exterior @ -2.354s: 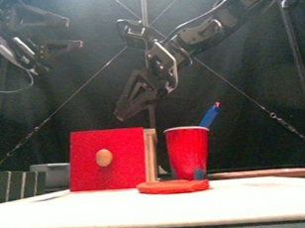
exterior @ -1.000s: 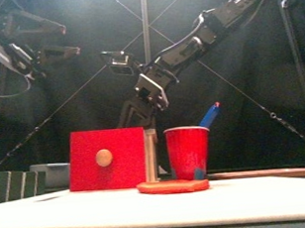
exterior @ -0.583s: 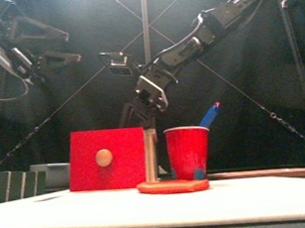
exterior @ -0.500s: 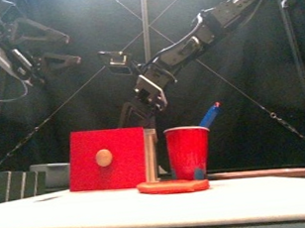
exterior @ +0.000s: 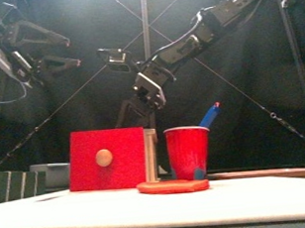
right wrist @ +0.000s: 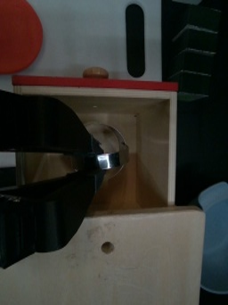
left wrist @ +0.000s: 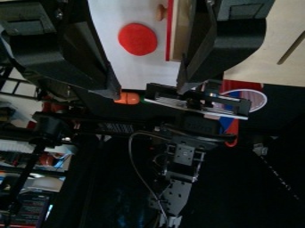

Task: Get the cutter from the drawer then cut the dough then place the extra dough in the bowl
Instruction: Place the cutter on the board

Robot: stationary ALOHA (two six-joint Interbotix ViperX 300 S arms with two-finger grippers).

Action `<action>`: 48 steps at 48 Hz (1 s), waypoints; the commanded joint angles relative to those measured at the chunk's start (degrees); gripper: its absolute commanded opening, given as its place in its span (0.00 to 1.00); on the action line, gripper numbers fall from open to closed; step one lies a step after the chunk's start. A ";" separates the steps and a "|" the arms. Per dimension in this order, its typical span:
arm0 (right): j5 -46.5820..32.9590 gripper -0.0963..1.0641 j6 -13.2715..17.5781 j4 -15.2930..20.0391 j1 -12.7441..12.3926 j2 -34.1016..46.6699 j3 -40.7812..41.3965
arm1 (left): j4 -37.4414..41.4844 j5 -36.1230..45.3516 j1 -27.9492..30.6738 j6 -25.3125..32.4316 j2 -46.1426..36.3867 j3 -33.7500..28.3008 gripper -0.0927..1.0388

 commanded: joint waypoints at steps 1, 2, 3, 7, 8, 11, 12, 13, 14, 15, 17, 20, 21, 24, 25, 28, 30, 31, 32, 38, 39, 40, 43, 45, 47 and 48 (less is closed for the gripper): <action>-0.18 0.54 0.09 -0.18 0.62 -5.01 -1.49 | -0.35 -0.18 0.44 0.09 -0.09 -0.62 0.87; -0.18 0.54 0.09 -0.18 0.70 -5.80 -1.41 | -0.35 -0.18 0.53 0.09 0.00 -0.62 0.87; -0.18 0.54 0.09 -0.18 0.79 -6.24 -1.32 | -0.35 -0.18 0.53 0.09 -0.09 -0.62 0.87; -0.09 0.54 0.00 -0.62 0.97 -8.35 -0.88 | -0.35 -0.18 0.79 0.09 0.00 -0.62 0.87; -0.18 0.54 0.00 -0.79 1.05 -8.79 -0.79 | -0.35 -0.18 0.79 0.09 -0.09 -0.62 0.87; -0.44 0.54 0.44 -1.76 1.05 -10.46 -0.18 | -0.35 -0.18 0.97 0.00 -0.09 -0.62 0.87; -0.62 0.54 0.35 -2.02 1.05 -10.90 -0.09 | -0.35 -0.18 0.97 0.09 -0.09 -0.62 0.87; -0.70 0.54 0.35 -2.37 1.05 -11.34 0.09 | -0.35 -0.18 0.97 0.00 -0.09 -0.62 0.87; -0.97 0.54 0.44 -2.64 1.05 -11.78 0.26 | -0.35 -0.18 1.05 0.00 0.00 -0.62 0.87; -1.05 0.54 0.53 -2.90 1.05 -12.30 0.44 | -0.35 -0.18 1.05 0.00 -0.09 -0.62 0.87; -1.23 0.54 0.53 -3.34 1.14 -13.27 0.97 | -0.35 -0.18 1.05 0.00 -0.09 -0.70 0.87; -1.32 0.54 0.53 -4.13 1.41 -14.85 1.85 | -0.35 -0.18 1.05 0.09 -0.09 -0.70 0.87; -1.32 0.54 0.53 -4.31 1.49 -15.47 2.20 | -0.35 -0.18 1.05 0.09 0.00 -0.70 0.87; -1.32 0.54 0.62 -5.10 1.76 -17.75 4.13 | -0.35 -0.18 1.05 0.00 -0.09 -0.70 0.87; -1.32 0.54 0.62 -5.36 1.85 -18.54 4.75 | -0.35 -0.18 1.14 0.00 0.00 -0.79 0.87; -1.58 0.54 0.79 -5.36 2.46 -21.18 7.12 | -0.35 -0.18 1.23 0.00 -0.09 -0.79 0.87; -1.67 0.54 0.79 -5.54 3.08 -22.76 8.70 | -0.35 -0.18 1.32 0.00 -0.09 -0.79 0.87; -1.67 0.54 0.70 -5.63 3.52 -23.64 9.49 | -0.35 -0.18 1.41 0.00 0.00 -0.79 0.87; -1.67 0.54 0.70 -5.71 3.87 -24.52 10.37 | -0.35 -0.18 1.41 0.00 -0.09 -0.88 0.87; -1.76 0.54 0.62 -6.94 5.36 -30.06 18.02 | -0.53 -0.18 1.76 0.00 0.00 -1.05 0.87; -1.93 0.54 0.70 -7.12 5.45 -30.76 19.42 | -0.62 -0.18 1.76 0.00 -0.09 -1.14 0.87; -2.11 0.54 0.70 -7.12 5.63 -31.55 20.83 | -0.70 -0.18 1.85 0.00 0.00 -1.14 0.87; -2.99 0.54 0.70 -7.12 6.24 -33.66 24.79 | -0.88 -0.18 2.02 0.00 -0.09 -1.49 0.87; -3.78 0.54 0.70 -7.12 6.50 -35.07 27.25 | -0.88 -0.18 2.20 0.00 0.00 -1.67 0.87; -4.57 0.54 0.70 -7.12 6.86 -36.47 29.44 | -0.88 -0.18 2.20 0.00 0.00 -1.85 0.87; -5.10 0.54 0.70 -7.12 6.94 -37.09 30.50 | -0.88 -0.18 2.29 0.00 -0.09 -1.85 0.87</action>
